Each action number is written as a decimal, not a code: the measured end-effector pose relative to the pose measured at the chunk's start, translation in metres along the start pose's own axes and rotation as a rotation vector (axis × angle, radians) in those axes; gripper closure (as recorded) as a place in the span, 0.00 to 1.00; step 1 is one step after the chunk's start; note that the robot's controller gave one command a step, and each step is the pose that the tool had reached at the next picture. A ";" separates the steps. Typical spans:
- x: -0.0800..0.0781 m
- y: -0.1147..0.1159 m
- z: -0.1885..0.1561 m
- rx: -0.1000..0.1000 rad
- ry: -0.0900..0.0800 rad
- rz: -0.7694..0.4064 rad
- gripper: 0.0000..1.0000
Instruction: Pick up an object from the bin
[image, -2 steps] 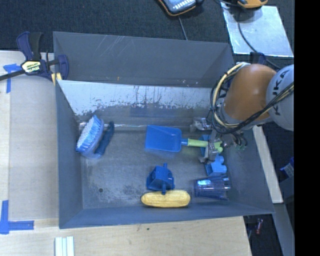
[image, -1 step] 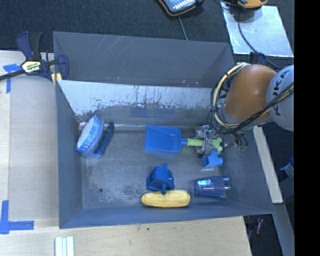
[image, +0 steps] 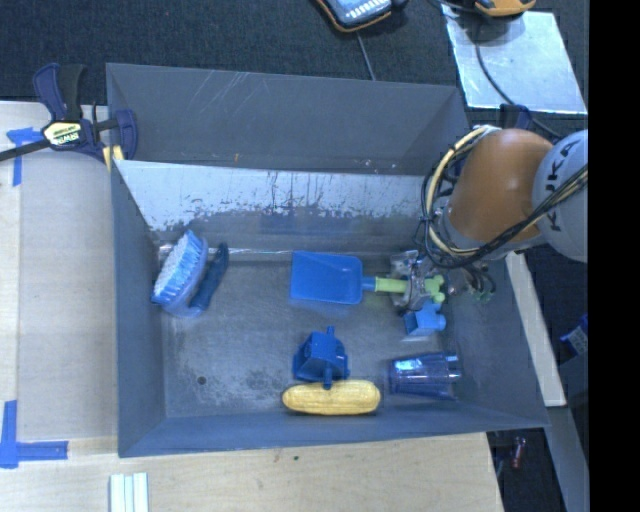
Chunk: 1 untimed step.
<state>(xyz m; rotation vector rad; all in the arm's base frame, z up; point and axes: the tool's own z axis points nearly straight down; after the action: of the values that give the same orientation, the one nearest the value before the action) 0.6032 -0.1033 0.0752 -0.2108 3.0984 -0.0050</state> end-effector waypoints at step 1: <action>0.000 0.000 0.000 0.000 0.000 0.000 1.00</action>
Offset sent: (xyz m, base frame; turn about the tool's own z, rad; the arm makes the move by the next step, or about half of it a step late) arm 0.0133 -0.0126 0.1642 -0.0428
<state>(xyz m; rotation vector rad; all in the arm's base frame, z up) 0.6032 -0.1033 0.0752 -0.2110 3.0984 -0.0051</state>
